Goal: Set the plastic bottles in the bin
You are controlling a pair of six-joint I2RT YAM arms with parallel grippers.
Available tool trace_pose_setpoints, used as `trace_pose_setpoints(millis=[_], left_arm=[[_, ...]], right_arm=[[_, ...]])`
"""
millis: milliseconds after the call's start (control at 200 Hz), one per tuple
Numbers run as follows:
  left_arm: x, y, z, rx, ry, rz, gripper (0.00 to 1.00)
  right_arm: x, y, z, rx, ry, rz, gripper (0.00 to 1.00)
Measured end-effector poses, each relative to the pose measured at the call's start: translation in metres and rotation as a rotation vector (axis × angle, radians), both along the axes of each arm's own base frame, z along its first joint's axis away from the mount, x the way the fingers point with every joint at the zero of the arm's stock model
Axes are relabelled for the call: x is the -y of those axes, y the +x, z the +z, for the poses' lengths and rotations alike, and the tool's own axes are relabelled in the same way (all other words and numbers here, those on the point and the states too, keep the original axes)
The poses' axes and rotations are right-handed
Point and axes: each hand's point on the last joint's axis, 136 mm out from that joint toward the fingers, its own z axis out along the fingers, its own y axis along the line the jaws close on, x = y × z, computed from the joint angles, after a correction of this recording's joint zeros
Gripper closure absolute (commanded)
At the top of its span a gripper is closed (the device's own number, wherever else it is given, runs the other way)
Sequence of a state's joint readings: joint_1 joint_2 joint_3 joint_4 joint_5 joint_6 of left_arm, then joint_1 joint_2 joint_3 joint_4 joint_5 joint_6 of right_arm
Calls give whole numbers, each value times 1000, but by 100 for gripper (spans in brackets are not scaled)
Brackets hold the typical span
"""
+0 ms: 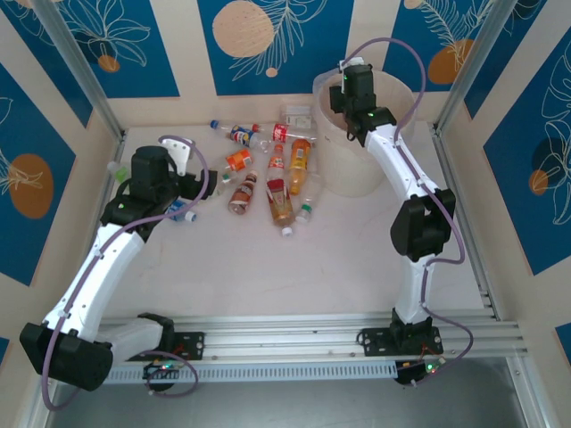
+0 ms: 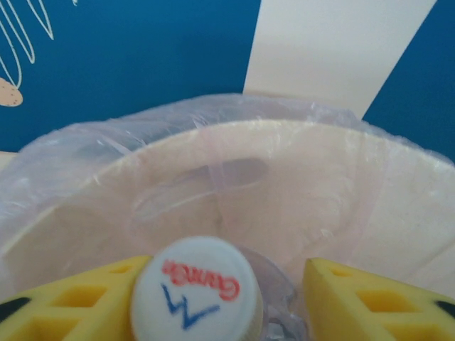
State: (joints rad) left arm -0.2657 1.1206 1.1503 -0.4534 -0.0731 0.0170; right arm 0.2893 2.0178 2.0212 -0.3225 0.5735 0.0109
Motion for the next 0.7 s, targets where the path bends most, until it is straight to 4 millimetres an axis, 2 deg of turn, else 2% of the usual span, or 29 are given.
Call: trace_pose_setpoints(millis=[75, 190, 380, 415, 700], left_arm=[[0, 0, 0, 0, -1, 0, 0], [1, 0, 0, -2, -6, -7, 0], [3, -1, 0, -3, -13, -17, 0], [3, -1, 0, -4, -16, -16, 0], [3, -3, -1, -20, -28, -11, 0]], right_arm=[[0, 0, -6, -12, 2, -4, 24], [-1, -3, -9, -18, 2, -2, 18], [-13, -21, 12, 14, 15, 17, 6], [-17, -26, 18, 27, 20, 27, 0], [-67, -64, 59, 94, 50, 134, 1]])
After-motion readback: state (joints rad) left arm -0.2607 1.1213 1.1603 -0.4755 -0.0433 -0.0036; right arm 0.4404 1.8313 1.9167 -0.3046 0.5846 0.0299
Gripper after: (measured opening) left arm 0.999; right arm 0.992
